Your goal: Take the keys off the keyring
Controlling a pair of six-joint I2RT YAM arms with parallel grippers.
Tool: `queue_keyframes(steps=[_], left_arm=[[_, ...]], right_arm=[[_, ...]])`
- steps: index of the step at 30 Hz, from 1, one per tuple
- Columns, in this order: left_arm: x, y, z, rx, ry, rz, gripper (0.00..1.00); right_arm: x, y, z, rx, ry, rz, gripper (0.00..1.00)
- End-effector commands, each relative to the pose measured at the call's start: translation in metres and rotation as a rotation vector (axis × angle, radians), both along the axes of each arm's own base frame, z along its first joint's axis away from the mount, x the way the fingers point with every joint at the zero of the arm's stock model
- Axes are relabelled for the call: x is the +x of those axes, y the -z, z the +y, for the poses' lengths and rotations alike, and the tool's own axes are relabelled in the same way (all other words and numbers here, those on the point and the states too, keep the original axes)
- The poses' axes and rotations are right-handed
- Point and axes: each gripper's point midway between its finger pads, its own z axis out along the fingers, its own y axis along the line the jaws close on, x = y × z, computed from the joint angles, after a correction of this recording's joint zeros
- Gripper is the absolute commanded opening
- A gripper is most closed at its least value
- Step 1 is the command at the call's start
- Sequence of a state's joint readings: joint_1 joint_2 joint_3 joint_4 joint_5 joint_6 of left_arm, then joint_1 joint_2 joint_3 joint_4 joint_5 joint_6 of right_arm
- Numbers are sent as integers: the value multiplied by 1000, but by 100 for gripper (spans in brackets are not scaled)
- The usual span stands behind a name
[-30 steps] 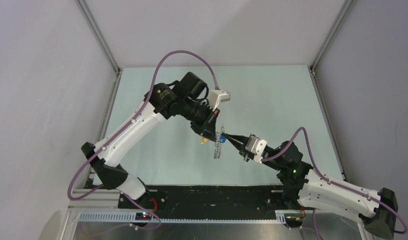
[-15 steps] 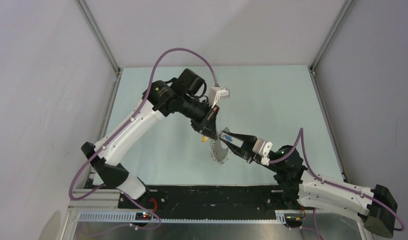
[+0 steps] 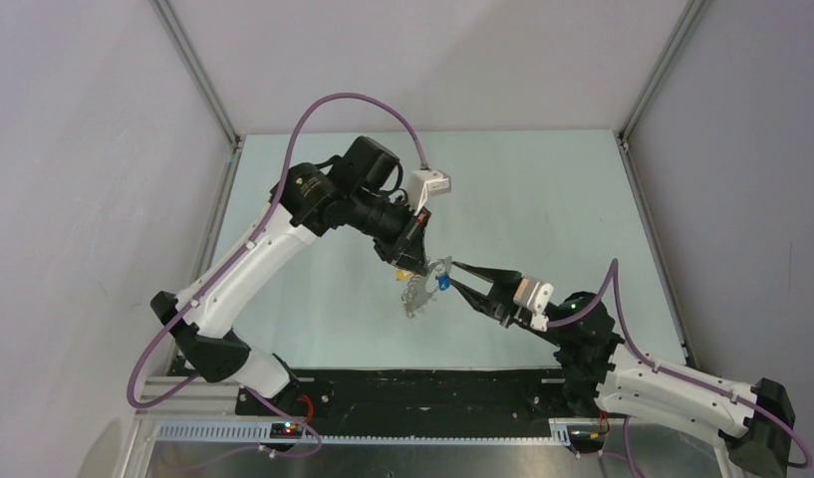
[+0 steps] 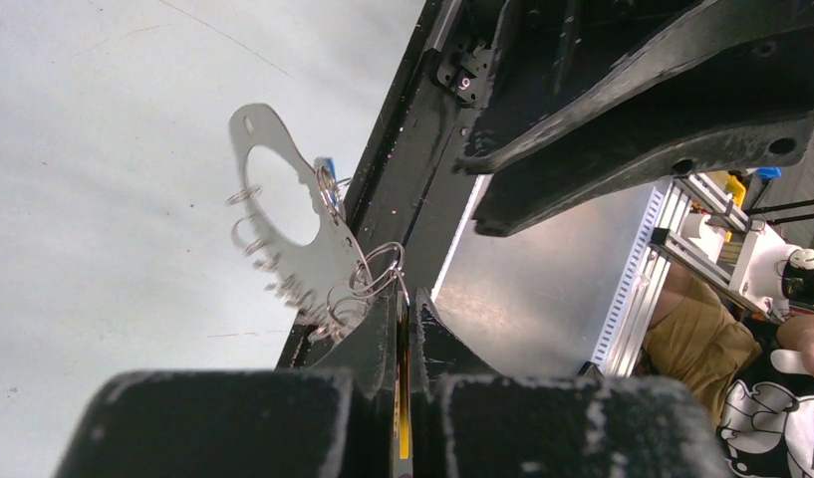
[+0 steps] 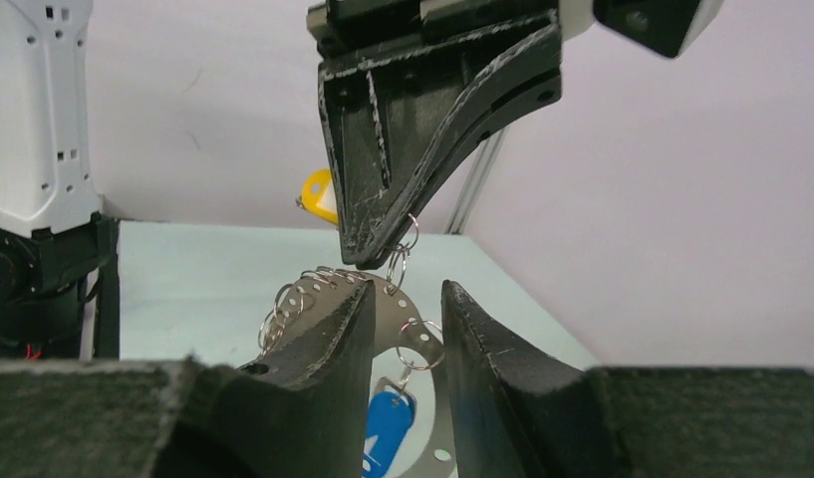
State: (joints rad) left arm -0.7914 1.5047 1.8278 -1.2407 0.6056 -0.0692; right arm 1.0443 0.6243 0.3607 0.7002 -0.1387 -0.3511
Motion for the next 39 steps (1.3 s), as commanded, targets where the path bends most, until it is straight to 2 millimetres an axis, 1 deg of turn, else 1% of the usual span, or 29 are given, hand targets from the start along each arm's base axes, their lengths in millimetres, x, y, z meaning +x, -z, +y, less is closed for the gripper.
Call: queue_keyframes(steps=[1, 2, 3, 4, 6, 16, 17, 18, 19, 20, 21, 23, 28, 33, 39], left_arm=[[-3, -14, 1, -50, 17, -39, 0], [-3, -14, 1, -49, 16, -38, 0], [-3, -14, 1, -49, 15, -37, 0], [-3, -14, 1, -49, 15, -35, 0], [-4, -14, 1, -50, 17, -33, 0], [-6, -8, 3, -34, 19, -28, 0], [-6, -8, 3, -33, 18, -28, 0], [-7, -7, 4, -31, 18, -28, 0], [-6, -7, 4, -31, 18, -28, 0], [-6, -7, 4, -30, 17, -31, 0], [-6, -6, 4, -29, 18, -32, 0], [-6, -9, 4, -33, 17, -38, 0], [-5, -8, 5, -29, 10, -42, 0], [-6, -5, 5, -21, 8, -33, 0], [-6, -3, 7, -17, 7, -35, 0]], right_arm=[[2, -11, 9, -17, -15, 13, 35], [2, -14, 11, -16, -21, 12, 35], [3, -11, 15, -28, -27, 15, 35], [3, -15, 16, -22, -29, 12, 35], [6, -13, 21, -34, -29, 19, 35], [11, -23, 32, -35, -29, -1, 33], [11, -25, 32, -35, -30, -3, 31], [11, -24, 32, -38, -32, -4, 29], [11, -25, 33, -42, -30, -6, 19], [12, -23, 34, -49, -29, -3, 15], [12, -22, 34, -58, -28, 0, 5], [13, -20, 35, -69, -27, 9, 0], [14, -20, 33, -70, -19, 13, 0], [21, -29, 20, -32, 47, 22, 0], [20, -37, 15, -6, 56, 9, 0]])
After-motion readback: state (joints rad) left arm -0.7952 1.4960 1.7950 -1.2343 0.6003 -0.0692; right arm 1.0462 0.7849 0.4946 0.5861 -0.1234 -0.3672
